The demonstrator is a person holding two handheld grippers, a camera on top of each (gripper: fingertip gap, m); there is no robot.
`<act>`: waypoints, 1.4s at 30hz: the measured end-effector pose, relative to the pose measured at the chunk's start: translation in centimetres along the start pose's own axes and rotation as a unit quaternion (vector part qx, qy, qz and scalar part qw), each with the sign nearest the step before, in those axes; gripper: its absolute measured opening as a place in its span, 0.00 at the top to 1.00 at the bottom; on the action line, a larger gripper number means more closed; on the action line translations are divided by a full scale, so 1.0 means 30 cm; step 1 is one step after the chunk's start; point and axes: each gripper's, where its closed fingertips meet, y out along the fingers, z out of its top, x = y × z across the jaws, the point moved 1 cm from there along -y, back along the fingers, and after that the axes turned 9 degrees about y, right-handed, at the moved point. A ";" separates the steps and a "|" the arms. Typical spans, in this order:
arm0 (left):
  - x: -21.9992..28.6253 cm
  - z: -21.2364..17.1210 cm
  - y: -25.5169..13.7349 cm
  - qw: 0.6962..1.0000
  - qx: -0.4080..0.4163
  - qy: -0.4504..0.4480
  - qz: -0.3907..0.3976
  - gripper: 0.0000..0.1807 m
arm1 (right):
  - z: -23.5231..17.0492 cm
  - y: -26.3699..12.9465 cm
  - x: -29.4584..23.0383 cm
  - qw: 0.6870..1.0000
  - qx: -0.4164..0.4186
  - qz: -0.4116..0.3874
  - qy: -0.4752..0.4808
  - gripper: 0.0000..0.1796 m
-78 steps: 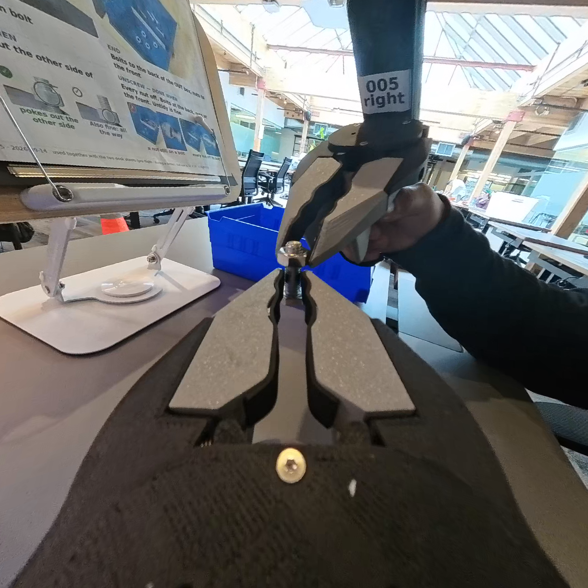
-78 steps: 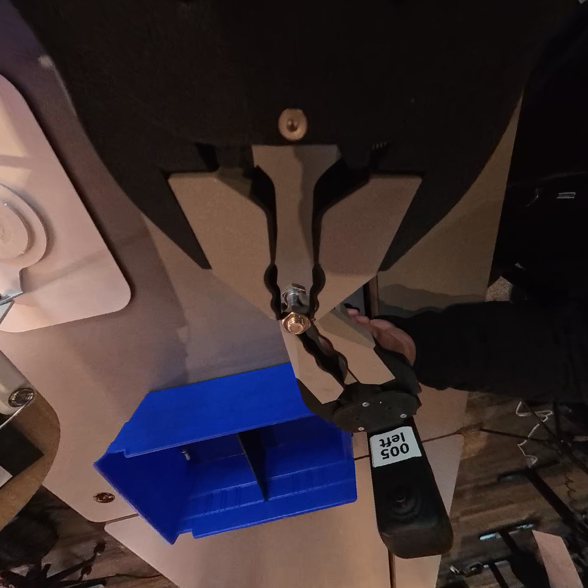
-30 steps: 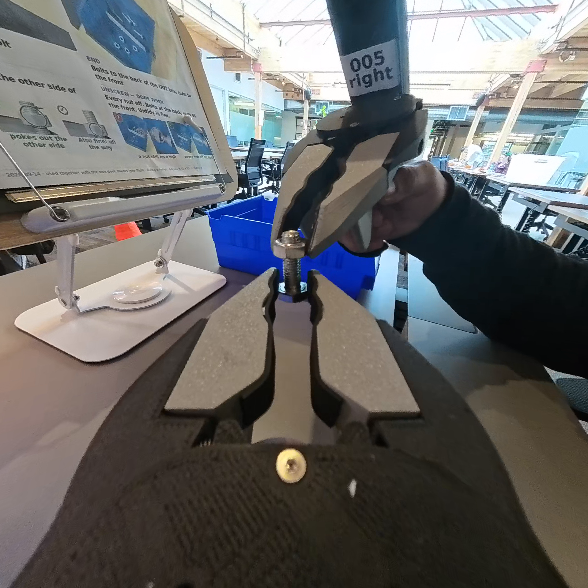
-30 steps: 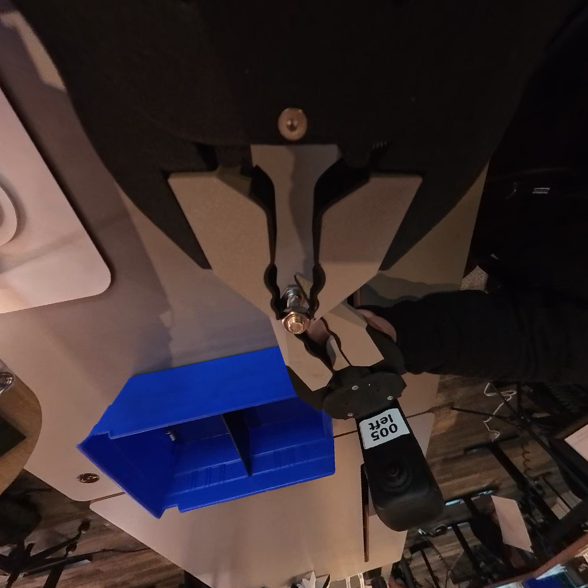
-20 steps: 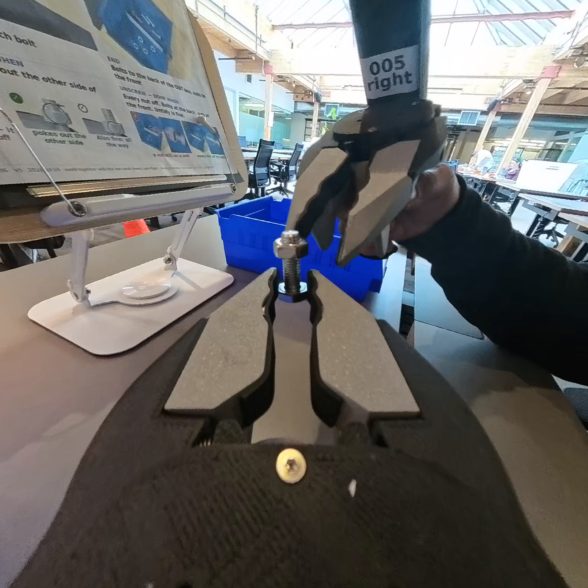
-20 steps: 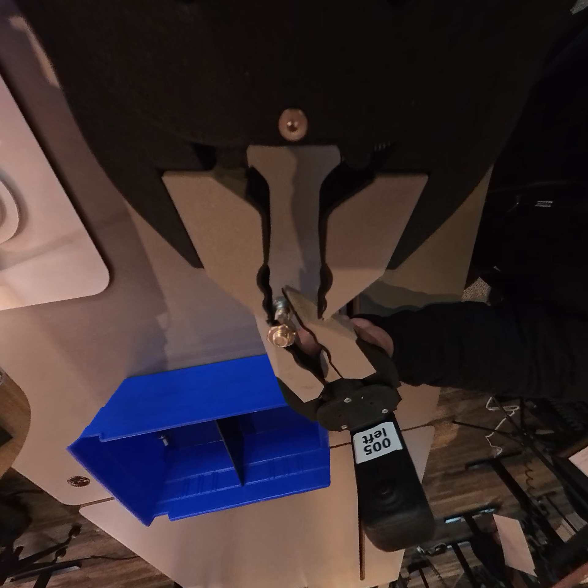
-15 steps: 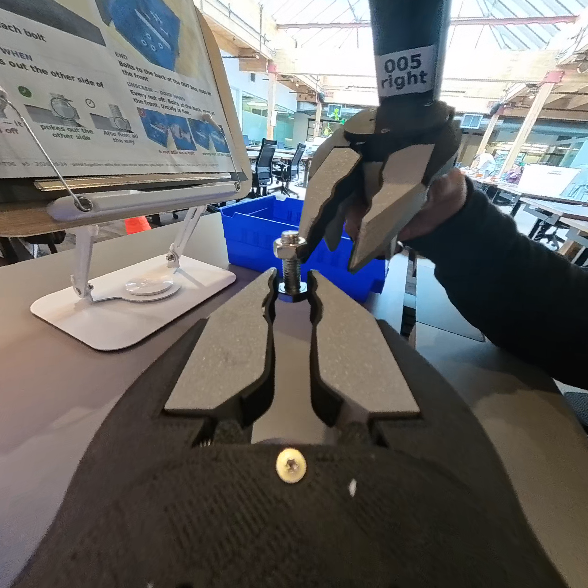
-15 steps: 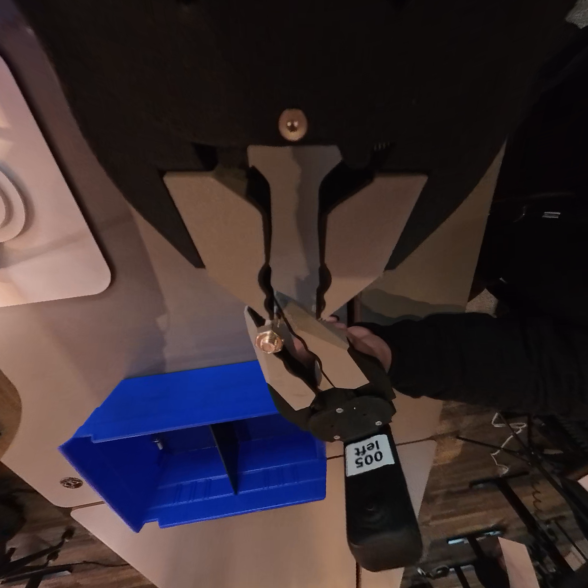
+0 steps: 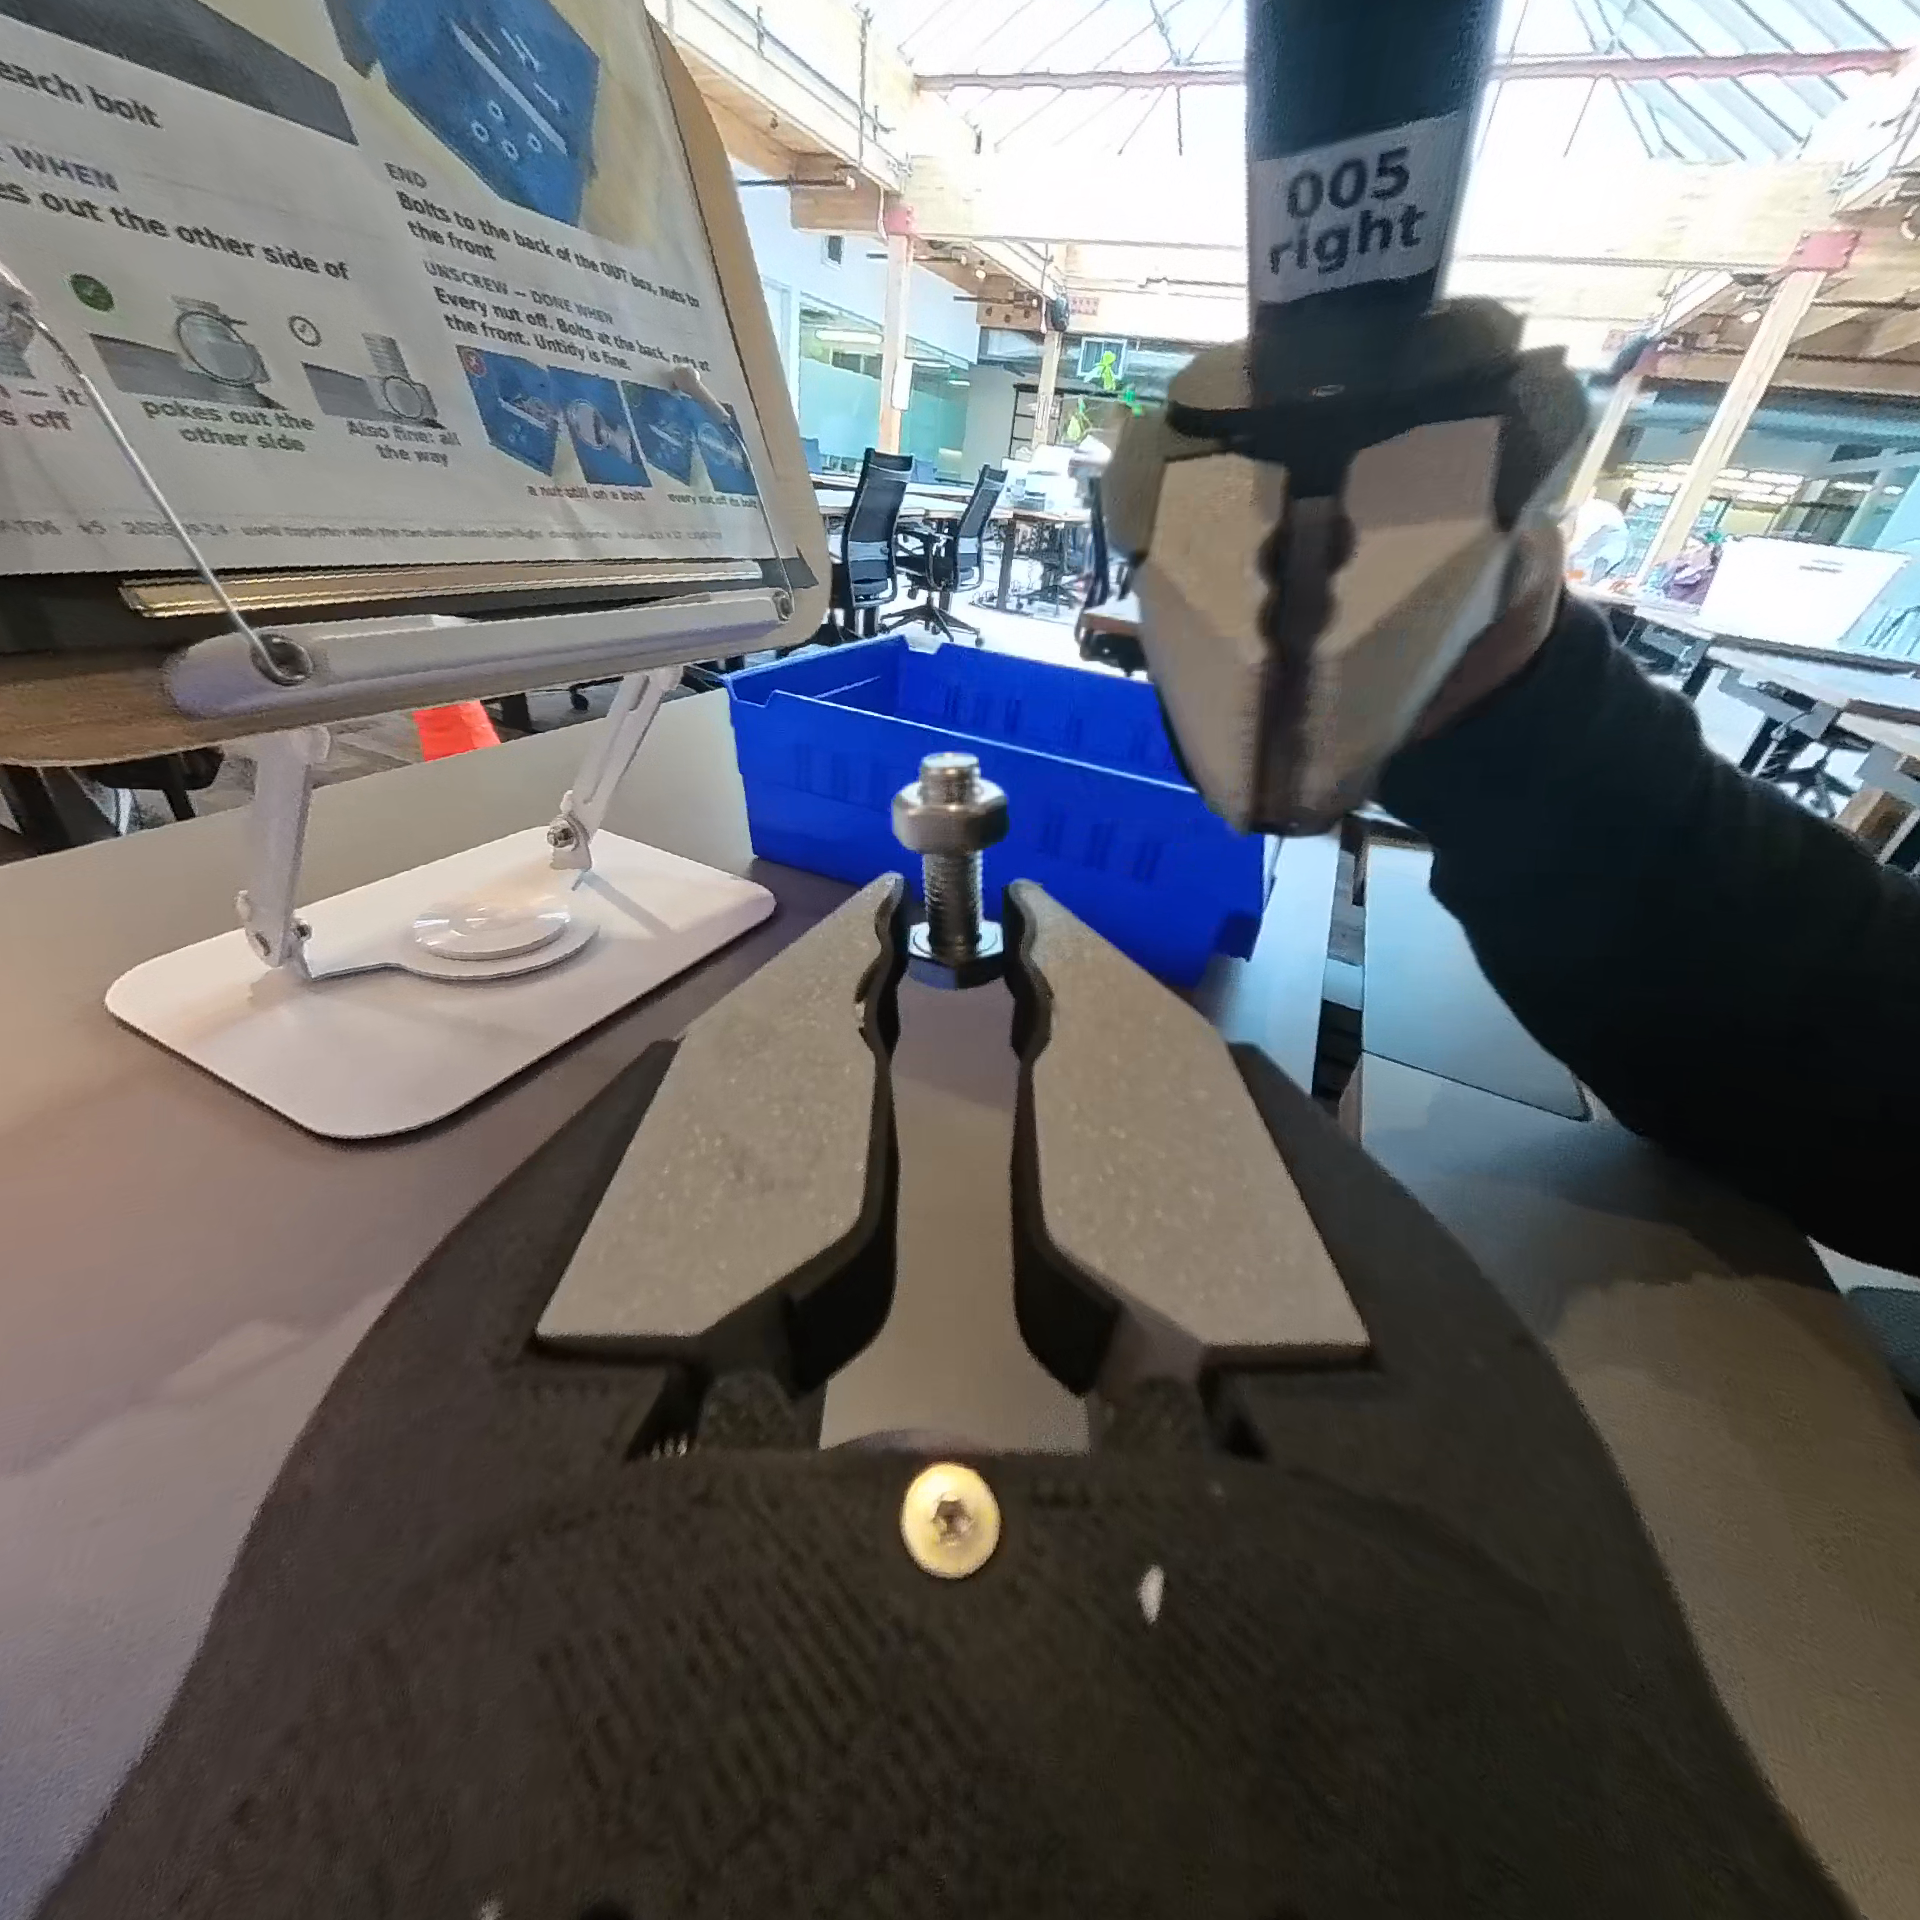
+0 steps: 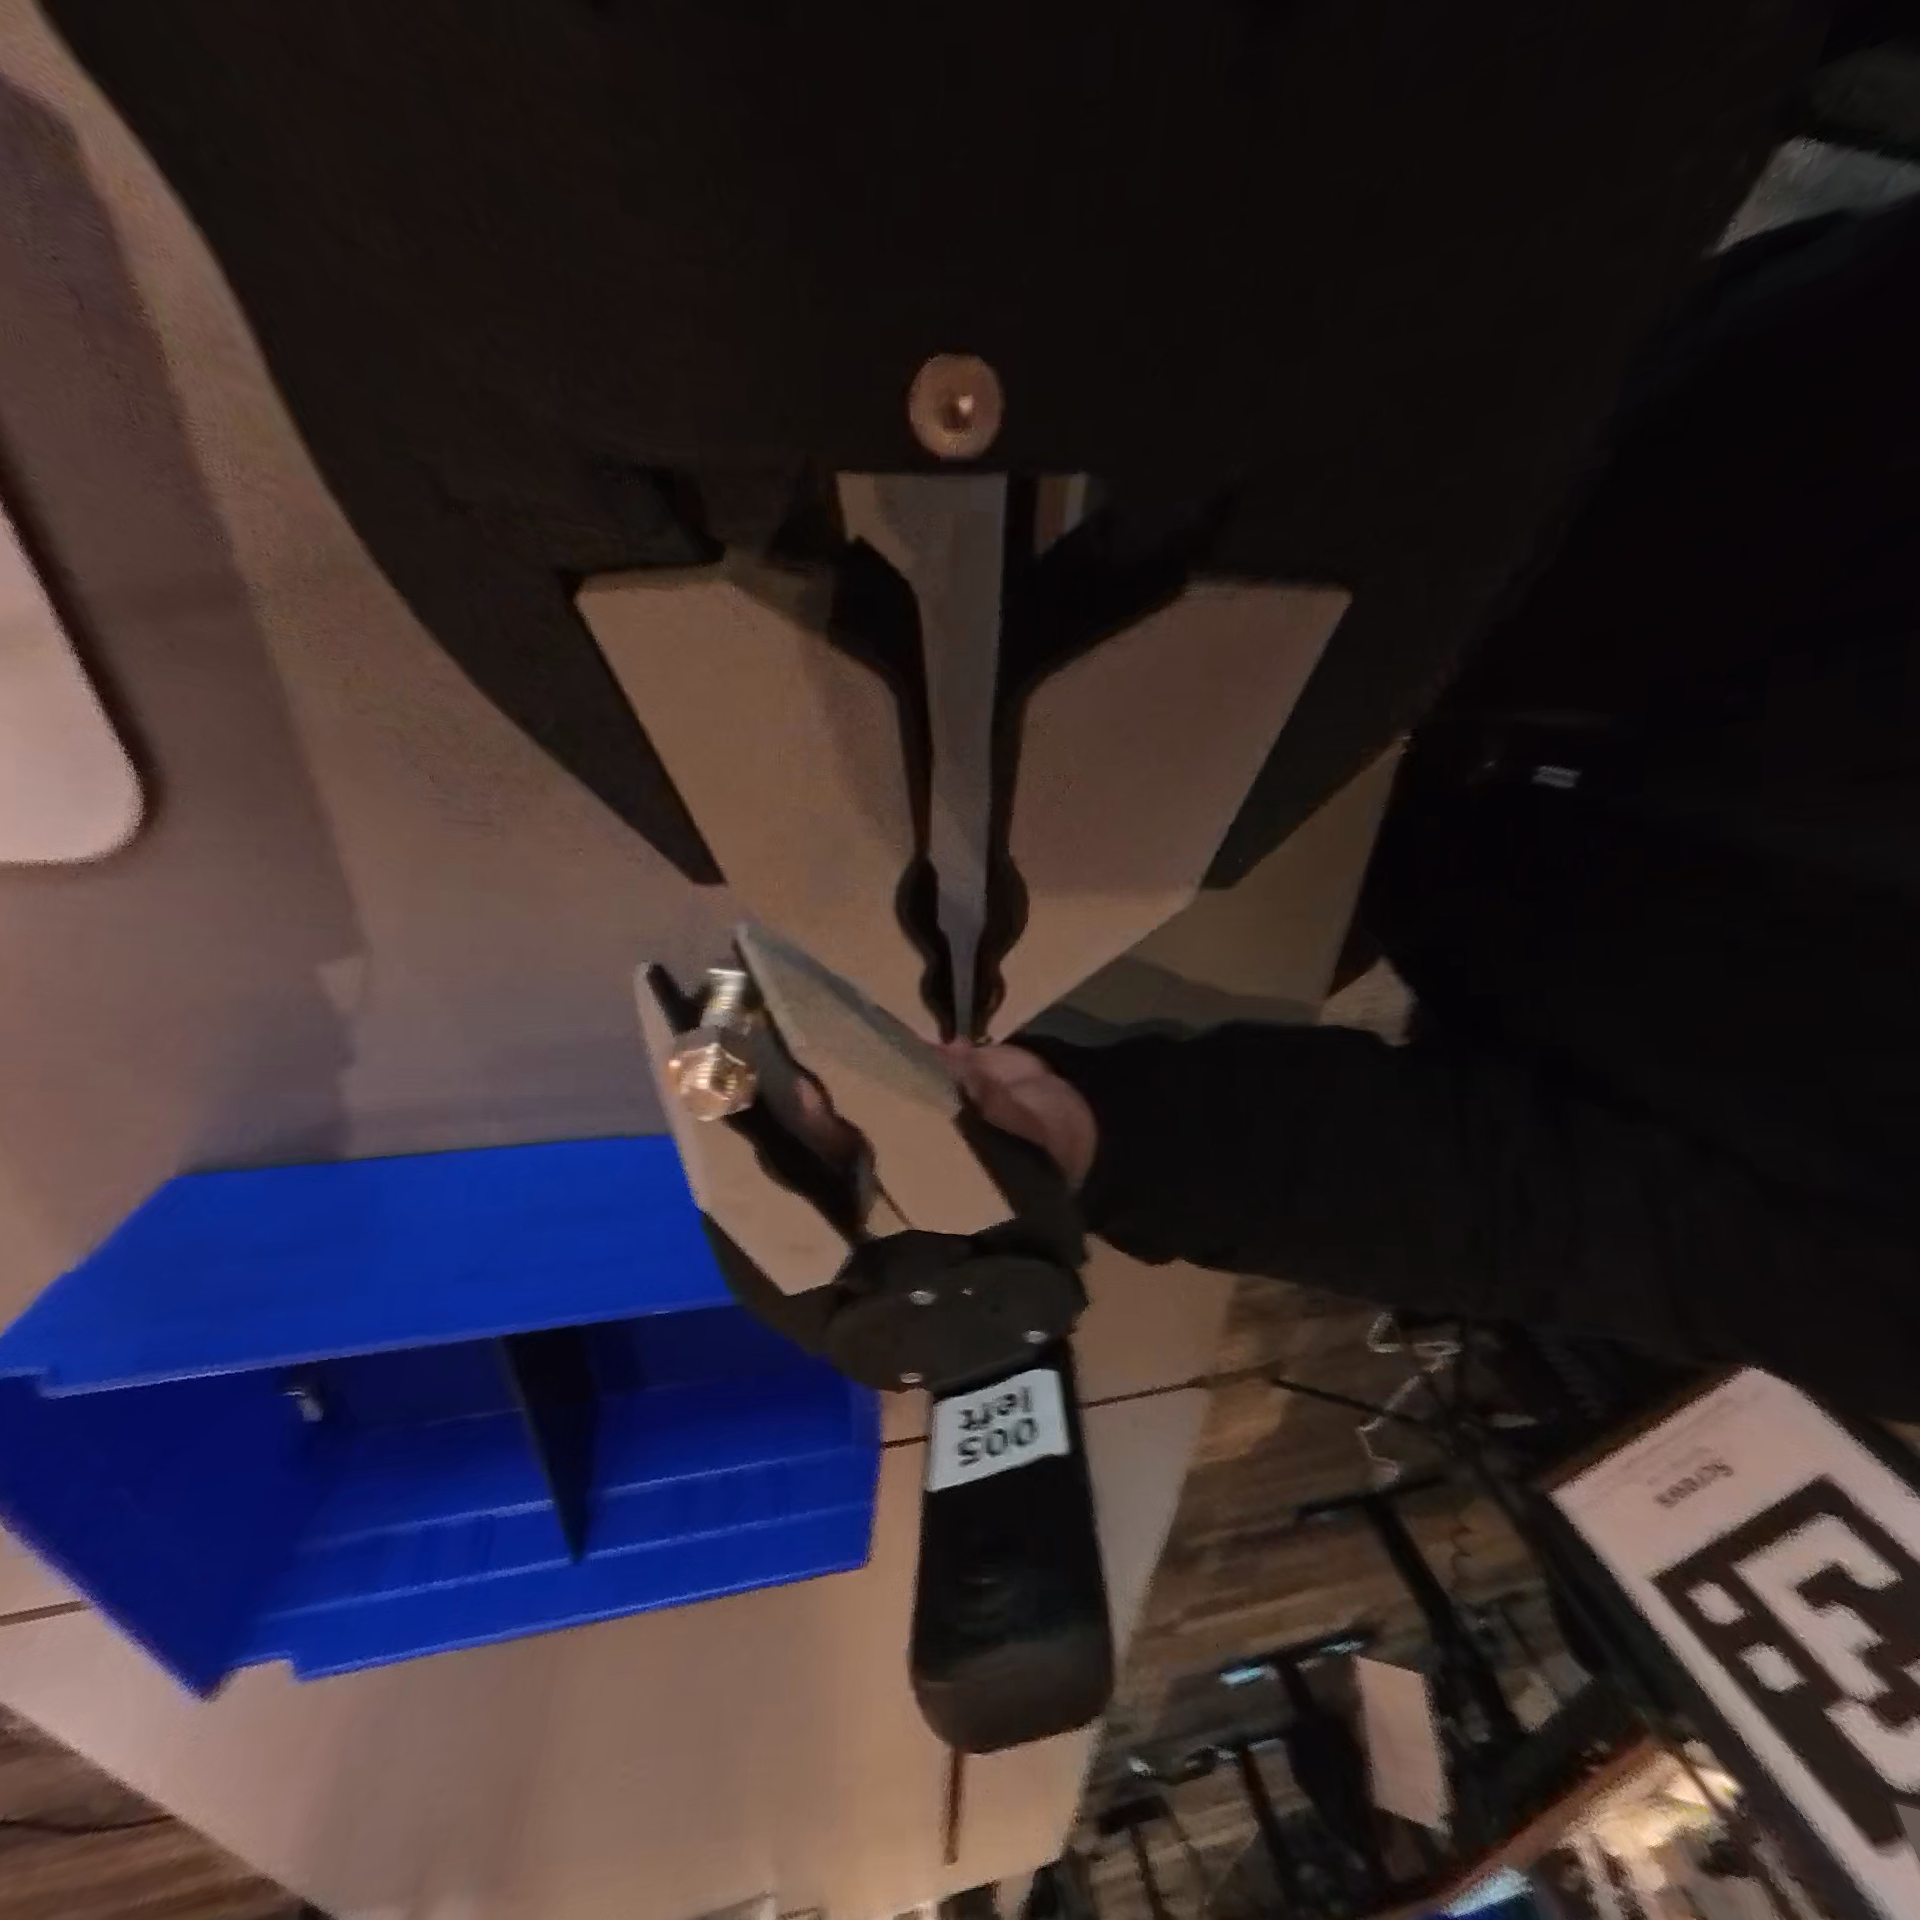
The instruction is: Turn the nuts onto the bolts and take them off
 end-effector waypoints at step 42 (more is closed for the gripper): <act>0.024 -0.012 0.015 1.000 -0.009 0.009 -0.011 0.92 | 0.003 0.028 0.156 0.991 0.012 -0.135 0.010 0.87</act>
